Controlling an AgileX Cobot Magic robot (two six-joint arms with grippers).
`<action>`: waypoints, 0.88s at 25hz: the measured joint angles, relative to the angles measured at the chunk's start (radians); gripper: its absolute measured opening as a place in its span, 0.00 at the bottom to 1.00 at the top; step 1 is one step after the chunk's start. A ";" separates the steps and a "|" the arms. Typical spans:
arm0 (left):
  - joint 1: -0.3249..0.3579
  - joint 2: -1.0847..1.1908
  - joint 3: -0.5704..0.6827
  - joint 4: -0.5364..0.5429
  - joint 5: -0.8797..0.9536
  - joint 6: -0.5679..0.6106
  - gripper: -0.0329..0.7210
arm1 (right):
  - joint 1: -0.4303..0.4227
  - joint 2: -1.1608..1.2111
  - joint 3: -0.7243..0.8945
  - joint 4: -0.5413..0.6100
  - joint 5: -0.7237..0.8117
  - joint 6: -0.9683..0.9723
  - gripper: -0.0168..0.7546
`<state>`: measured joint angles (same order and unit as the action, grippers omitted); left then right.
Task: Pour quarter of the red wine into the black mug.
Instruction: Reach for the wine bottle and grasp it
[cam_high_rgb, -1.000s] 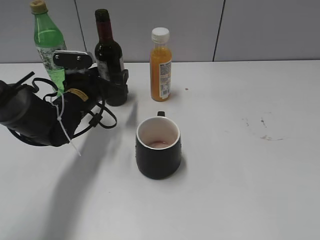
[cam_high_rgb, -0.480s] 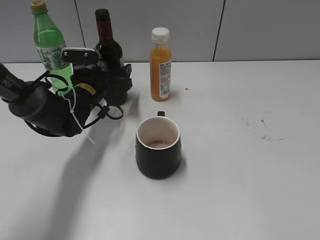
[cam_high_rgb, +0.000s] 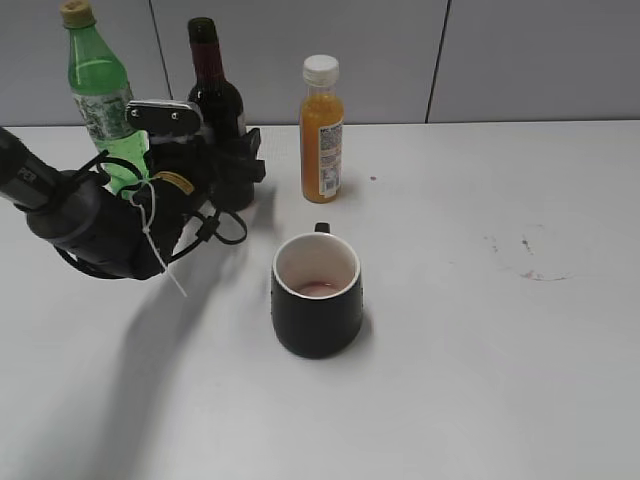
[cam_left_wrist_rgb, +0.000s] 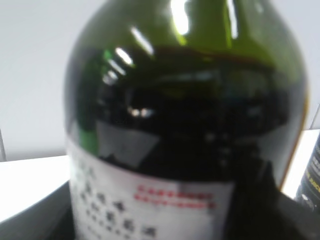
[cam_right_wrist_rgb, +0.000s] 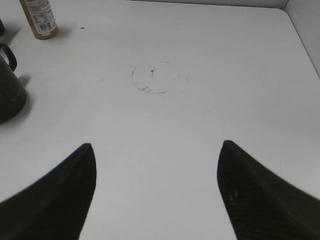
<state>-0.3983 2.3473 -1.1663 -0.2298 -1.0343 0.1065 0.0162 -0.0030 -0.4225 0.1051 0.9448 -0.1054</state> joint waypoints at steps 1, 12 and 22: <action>0.000 0.001 0.000 0.002 -0.002 0.000 0.77 | 0.000 0.000 0.000 0.000 0.000 0.000 0.76; 0.002 -0.001 0.003 0.025 -0.009 0.003 0.77 | 0.000 0.000 0.000 0.000 0.000 0.000 0.76; 0.002 -0.150 0.186 0.032 -0.041 0.002 0.76 | 0.000 0.000 0.000 0.000 0.000 0.000 0.76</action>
<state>-0.3964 2.1970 -0.9808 -0.1982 -1.0756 0.1089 0.0162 -0.0030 -0.4225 0.1051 0.9448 -0.1051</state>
